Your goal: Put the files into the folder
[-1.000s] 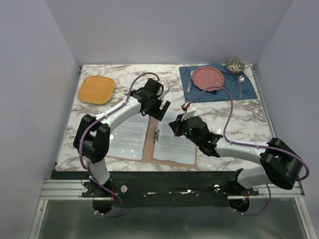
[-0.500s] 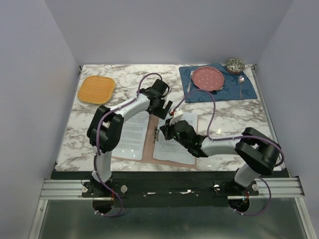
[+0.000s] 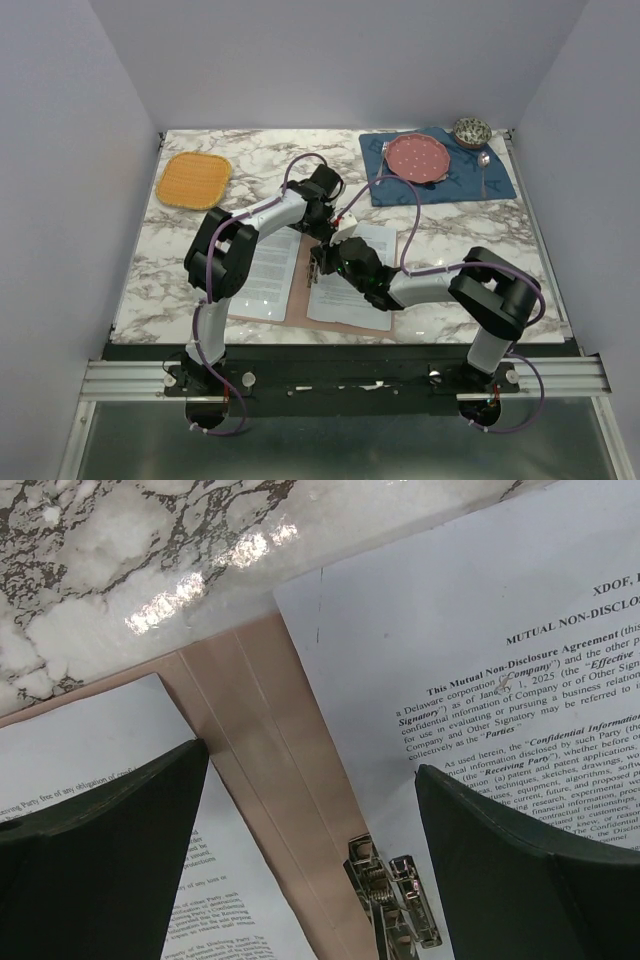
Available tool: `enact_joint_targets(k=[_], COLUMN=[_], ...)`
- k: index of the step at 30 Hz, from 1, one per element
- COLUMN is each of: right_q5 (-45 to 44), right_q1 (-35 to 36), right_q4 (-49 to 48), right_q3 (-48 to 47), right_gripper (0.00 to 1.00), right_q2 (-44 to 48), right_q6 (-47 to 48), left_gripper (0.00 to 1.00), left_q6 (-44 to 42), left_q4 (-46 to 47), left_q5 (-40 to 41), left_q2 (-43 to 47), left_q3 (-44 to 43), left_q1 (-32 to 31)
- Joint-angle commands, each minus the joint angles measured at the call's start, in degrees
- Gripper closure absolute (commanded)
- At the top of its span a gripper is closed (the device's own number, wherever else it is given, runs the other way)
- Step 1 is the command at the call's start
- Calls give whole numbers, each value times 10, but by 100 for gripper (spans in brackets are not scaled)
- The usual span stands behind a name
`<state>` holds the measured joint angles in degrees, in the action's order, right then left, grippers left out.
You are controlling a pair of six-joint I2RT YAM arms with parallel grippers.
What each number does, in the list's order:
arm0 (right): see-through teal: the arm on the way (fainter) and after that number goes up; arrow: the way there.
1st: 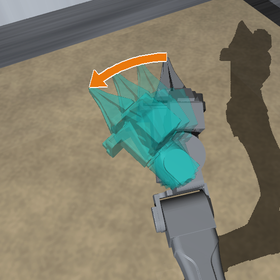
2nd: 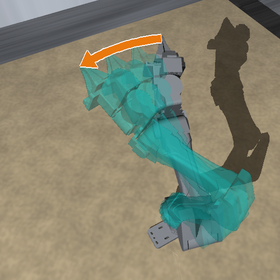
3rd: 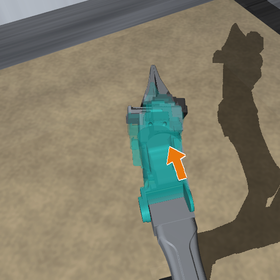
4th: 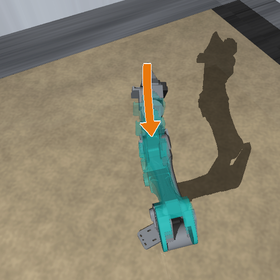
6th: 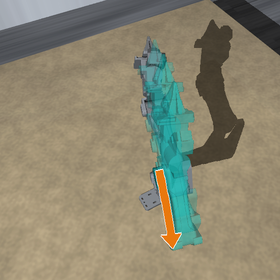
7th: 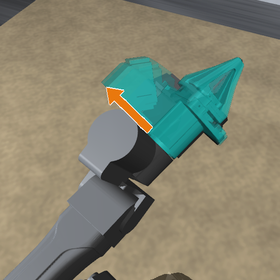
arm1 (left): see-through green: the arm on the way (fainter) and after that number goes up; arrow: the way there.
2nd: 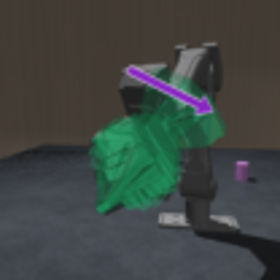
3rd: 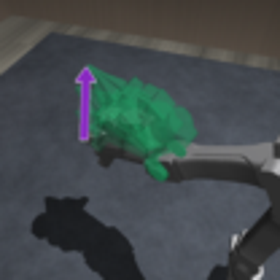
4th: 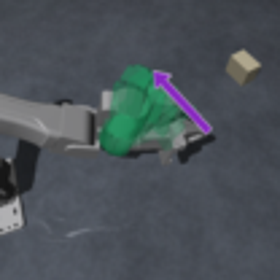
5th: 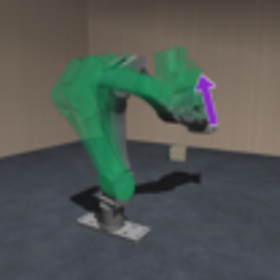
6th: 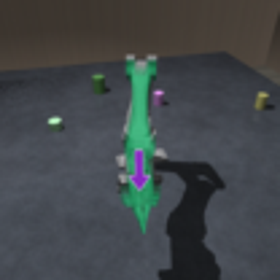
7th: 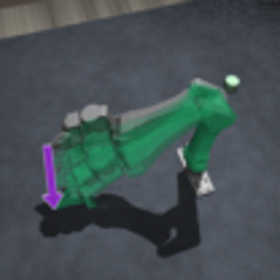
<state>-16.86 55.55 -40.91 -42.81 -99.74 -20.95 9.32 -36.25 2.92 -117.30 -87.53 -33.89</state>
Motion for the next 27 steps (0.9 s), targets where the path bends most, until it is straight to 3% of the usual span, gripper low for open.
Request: enact_joint_targets(k=[1, 27], right_q5=[-17, 96], right_q1=[5, 5], right_q4=[-30, -28], right_q3=[-20, -40], right_gripper=[99, 99], right_q2=[-23, -71], right_q6=[-2, -32], left_gripper=[1, 1], left_q6=[9, 8], left_q4=[-8, 1], left_q5=[-13, 3], left_q2=[-14, -29], left_q3=[-13, 17], left_q1=[-4, -5])
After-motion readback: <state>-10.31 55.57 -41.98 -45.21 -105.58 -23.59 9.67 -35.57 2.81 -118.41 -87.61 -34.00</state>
